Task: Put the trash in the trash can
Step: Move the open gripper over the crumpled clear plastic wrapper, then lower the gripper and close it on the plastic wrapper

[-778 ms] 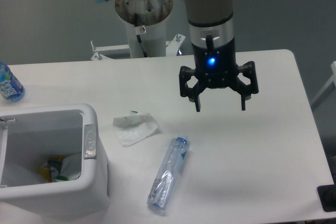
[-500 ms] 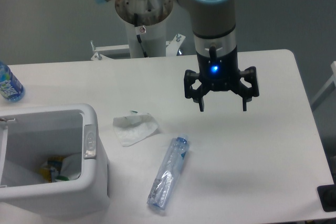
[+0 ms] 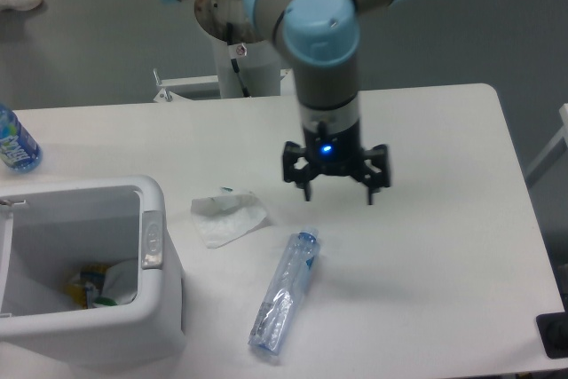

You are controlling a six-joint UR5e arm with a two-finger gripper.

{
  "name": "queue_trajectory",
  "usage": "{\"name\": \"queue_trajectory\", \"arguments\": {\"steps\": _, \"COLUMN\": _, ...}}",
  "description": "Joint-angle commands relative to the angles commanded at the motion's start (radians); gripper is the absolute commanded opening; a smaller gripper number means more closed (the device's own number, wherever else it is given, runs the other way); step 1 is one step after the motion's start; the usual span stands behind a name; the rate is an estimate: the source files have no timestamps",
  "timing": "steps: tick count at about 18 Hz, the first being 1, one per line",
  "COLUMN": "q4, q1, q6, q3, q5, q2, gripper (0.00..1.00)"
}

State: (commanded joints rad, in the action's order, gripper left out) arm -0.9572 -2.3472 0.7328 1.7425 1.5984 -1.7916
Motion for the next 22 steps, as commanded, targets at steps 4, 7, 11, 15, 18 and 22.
{"name": "queue_trajectory", "arguments": {"steps": 4, "q4": -0.005, "q1": 0.060, "q6": 0.241, "q3": 0.067, "q5": 0.005, "q2": -0.015, "gripper": 1.00}}
{"name": "queue_trajectory", "arguments": {"steps": 7, "q4": 0.001, "q1": 0.092, "q6": 0.353, "q3": 0.144, "q5": 0.006, "q2": -0.034, "gripper": 1.00}}
{"name": "queue_trajectory", "arguments": {"steps": 11, "q4": 0.003, "q1": 0.149, "q6": 0.364, "q3": 0.169, "q5": 0.005, "q2": -0.060, "gripper": 1.00}}
{"name": "queue_trajectory", "arguments": {"steps": 15, "q4": 0.009, "q1": 0.184, "q6": 0.353, "q3": 0.189, "q5": 0.006, "q2": -0.100, "gripper": 1.00}}
{"name": "queue_trajectory", "arguments": {"steps": 18, "q4": 0.011, "q1": 0.195, "q6": 0.327, "q3": 0.192, "q5": 0.006, "q2": -0.103, "gripper": 1.00}}
{"name": "queue_trajectory", "arguments": {"steps": 22, "q4": 0.011, "q1": 0.204, "q6": 0.265, "q3": 0.187, "q5": 0.006, "q2": -0.109, "gripper": 0.46}}
